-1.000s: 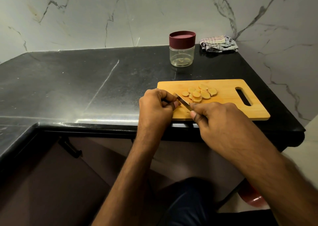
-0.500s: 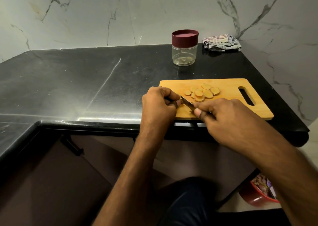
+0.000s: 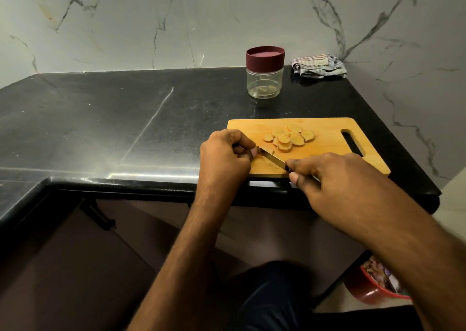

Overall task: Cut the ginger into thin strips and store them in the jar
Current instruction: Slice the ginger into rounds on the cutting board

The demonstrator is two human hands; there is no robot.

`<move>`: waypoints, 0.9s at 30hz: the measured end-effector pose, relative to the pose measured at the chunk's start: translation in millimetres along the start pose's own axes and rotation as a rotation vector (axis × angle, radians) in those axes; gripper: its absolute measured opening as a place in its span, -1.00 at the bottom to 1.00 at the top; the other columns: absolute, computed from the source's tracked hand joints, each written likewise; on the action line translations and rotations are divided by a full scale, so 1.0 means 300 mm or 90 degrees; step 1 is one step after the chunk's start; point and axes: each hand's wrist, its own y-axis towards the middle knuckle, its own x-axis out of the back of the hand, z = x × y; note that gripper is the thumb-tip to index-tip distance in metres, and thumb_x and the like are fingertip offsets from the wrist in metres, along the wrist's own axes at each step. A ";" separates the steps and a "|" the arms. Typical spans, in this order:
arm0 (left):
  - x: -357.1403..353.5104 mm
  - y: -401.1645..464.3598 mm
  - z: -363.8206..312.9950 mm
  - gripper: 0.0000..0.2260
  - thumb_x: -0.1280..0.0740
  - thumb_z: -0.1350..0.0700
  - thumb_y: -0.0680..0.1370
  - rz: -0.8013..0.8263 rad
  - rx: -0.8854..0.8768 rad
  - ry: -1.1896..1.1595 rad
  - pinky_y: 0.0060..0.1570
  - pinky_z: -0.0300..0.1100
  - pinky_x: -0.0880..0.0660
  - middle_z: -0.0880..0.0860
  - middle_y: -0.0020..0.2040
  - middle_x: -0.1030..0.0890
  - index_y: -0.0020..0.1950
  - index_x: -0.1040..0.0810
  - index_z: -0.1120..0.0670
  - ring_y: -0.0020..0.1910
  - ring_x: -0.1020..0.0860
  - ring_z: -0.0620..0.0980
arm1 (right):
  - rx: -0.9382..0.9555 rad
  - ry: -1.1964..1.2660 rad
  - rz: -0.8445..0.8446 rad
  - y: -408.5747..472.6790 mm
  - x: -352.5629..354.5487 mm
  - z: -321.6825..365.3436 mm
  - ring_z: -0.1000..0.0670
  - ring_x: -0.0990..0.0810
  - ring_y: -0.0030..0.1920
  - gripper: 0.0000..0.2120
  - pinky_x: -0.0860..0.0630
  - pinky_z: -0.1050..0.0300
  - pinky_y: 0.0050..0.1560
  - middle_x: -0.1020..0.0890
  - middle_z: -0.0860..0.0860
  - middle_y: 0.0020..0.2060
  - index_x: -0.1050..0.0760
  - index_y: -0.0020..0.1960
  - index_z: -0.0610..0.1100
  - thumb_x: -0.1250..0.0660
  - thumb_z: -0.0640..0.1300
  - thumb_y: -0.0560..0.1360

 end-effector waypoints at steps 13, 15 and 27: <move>0.014 0.000 0.003 -0.94 -0.55 0.18 0.45 0.000 0.015 -0.056 -0.11 -0.42 -0.54 -0.15 -0.16 -0.64 -0.11 -0.73 0.06 -0.18 -0.60 -0.25 | 0.009 0.063 -0.106 0.008 -0.034 0.026 0.14 -0.42 -0.26 -0.66 -0.28 0.32 -0.40 -0.41 0.15 -0.22 -0.39 0.37 0.19 -0.16 0.08 0.60; 0.010 -0.001 0.005 -0.94 -0.54 0.19 0.46 -0.006 0.014 -0.058 -0.10 -0.42 -0.55 -0.13 -0.14 -0.64 -0.10 -0.73 0.07 -0.16 -0.61 -0.23 | 0.016 0.071 -0.091 0.002 -0.047 0.030 0.14 -0.43 -0.28 -0.66 -0.25 0.30 -0.42 -0.40 0.17 -0.26 -0.39 0.36 0.19 -0.16 0.07 0.60; 0.008 -0.002 -0.003 -0.93 -0.54 0.20 0.46 -0.006 0.029 -0.062 -0.16 -0.43 -0.54 -0.15 -0.19 -0.63 -0.12 -0.72 0.03 -0.22 -0.58 -0.32 | 0.026 0.071 -0.084 -0.017 -0.047 0.043 0.15 -0.38 -0.34 -0.64 -0.17 0.32 -0.45 -0.42 0.15 -0.24 -0.35 0.39 0.21 -0.13 0.08 0.61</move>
